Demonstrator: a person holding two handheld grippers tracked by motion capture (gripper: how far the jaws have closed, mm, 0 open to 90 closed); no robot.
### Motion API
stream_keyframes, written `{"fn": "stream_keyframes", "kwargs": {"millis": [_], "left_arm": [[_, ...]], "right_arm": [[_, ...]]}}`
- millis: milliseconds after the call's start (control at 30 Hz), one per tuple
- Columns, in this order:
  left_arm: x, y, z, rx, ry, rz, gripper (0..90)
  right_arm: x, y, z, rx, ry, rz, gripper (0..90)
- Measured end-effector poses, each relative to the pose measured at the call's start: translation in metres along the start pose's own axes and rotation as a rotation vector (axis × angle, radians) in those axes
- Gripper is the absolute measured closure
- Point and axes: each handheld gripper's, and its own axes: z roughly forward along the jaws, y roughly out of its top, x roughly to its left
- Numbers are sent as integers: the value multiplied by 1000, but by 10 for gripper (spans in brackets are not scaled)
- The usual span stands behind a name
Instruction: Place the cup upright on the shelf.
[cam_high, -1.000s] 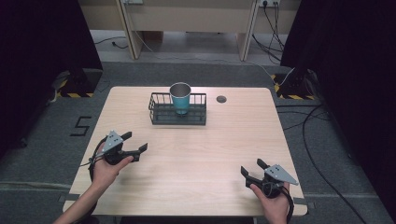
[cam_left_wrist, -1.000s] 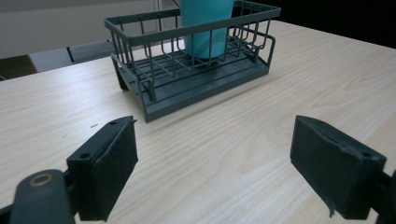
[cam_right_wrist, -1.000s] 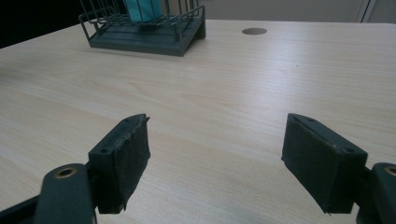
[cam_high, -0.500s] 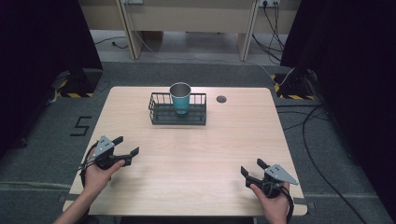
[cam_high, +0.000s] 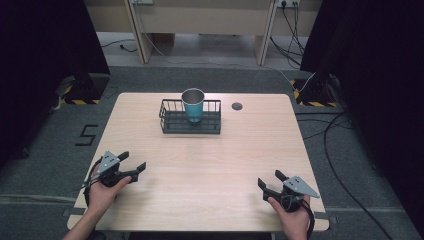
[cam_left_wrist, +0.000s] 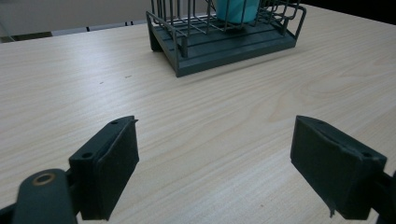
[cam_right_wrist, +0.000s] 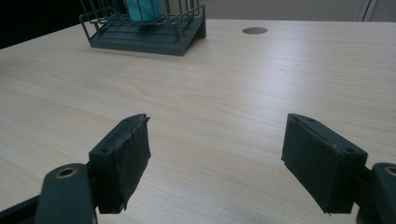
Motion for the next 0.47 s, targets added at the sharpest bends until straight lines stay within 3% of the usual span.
{"fn": "stream_keyframes", "kwargs": {"millis": [133,467], "left_arm": [[-1,1,-1,-5,9,42,148],[-2,1,0,-3,-21,46,149]], "right_arm": [[0,0,0,4,2,0,239],[-2,0,0,-1,-13,22,239]]}}
